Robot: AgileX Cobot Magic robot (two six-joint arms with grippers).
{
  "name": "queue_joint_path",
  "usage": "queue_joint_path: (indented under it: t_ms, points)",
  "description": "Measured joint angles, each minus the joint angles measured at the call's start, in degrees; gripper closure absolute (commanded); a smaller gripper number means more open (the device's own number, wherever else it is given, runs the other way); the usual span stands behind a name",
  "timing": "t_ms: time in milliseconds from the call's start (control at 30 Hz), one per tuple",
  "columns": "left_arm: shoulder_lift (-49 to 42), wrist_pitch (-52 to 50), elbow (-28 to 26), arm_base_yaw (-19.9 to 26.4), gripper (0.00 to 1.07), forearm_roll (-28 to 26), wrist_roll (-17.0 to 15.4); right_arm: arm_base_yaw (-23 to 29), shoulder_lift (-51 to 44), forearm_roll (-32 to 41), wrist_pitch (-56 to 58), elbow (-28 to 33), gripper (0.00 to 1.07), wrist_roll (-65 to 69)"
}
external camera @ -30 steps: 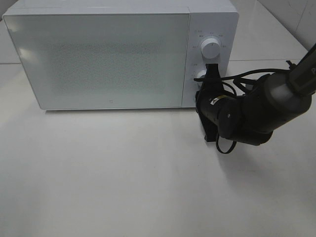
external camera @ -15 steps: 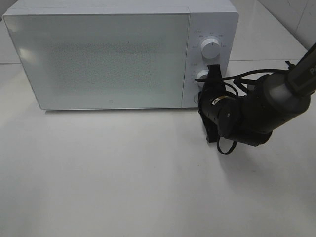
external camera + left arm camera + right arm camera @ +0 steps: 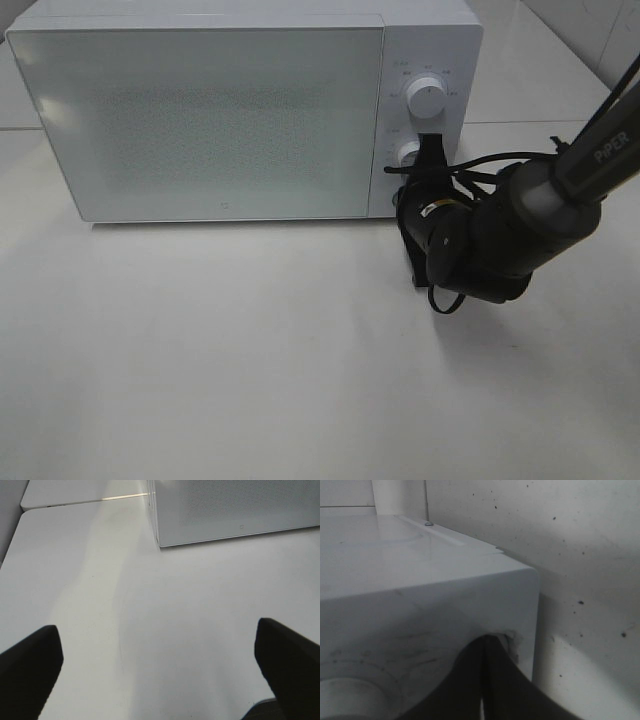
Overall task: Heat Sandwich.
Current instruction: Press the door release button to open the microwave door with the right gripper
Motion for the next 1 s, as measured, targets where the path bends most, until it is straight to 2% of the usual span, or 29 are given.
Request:
queue_joint_path:
  t_ms: [400,1000]
  points:
    - [0.0,0.0,0.0,0.0,0.05,0.0,0.0,0.5,2.0,2.3,0.6,-2.7,1.07,-0.2]
    - [0.0,0.0,0.0,0.0,0.05,0.0,0.0,0.5,1.8,2.3,2.2,-2.9,1.07,-0.2]
